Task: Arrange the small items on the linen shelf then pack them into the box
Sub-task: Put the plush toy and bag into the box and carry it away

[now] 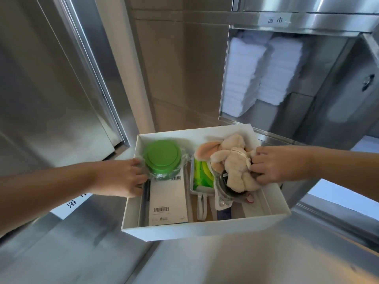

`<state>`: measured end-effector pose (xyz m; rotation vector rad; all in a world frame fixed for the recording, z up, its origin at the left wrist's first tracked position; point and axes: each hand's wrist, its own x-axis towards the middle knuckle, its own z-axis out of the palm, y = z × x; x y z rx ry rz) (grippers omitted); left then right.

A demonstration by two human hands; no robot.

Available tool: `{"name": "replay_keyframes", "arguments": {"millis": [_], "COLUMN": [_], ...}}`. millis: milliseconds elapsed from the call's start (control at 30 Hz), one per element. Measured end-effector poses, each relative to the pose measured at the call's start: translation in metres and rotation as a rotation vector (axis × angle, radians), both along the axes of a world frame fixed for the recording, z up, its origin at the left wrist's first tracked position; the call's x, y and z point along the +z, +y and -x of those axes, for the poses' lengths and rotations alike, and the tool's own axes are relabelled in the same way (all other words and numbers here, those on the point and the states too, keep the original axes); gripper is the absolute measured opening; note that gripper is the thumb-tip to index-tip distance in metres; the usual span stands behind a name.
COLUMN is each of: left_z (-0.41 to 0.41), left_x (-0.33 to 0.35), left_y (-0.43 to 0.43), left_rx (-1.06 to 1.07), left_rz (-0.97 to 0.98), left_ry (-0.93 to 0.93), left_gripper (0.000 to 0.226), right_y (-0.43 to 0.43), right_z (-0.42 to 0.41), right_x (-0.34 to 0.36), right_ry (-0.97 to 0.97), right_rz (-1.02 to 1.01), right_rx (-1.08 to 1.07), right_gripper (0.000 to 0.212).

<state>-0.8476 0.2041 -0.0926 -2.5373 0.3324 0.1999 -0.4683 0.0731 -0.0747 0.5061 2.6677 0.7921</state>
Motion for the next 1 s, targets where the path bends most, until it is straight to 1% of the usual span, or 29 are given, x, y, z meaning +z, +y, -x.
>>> {"name": "replay_keyframes", "arguments": {"millis": [167,267,500,633,733,800,1000], "left_z": [0.001,0.002,-0.015,-0.028,-0.032,-0.034,-0.052], "left_x": [0.001,0.0,-0.004,-0.005,-0.008,-0.01,0.0], "left_y": [0.014,0.023,0.028,0.028,0.025,0.024,0.035], "left_rx": [0.047,0.09,0.184,0.234,0.273,0.278,0.208], "left_rz": [0.0,-0.015,0.027,0.045,0.041,0.052,0.02], "left_ry": [0.012,0.025,0.018,0.015,0.018,-0.004,-0.024], "left_gripper": [0.027,0.025,0.02,0.022,0.023,0.022,0.022], "right_y": [0.039,0.065,0.127,0.154,0.164,0.165,0.144], "right_z": [-0.006,-0.009,-0.036,-0.047,-0.052,-0.056,-0.075], "right_x": [-0.001,-0.001,0.004,0.01,0.016,0.017,0.007], "right_ry": [-0.001,0.007,-0.008,-0.076,-0.091,-0.06,0.012], "right_rz": [0.03,0.048,0.077,0.062,0.065,0.055,0.055], "right_rx": [0.028,0.077,0.203,0.268,0.318,0.34,0.282], "right_gripper": [0.021,0.022,0.026,0.025,0.025,0.023,0.023]}}
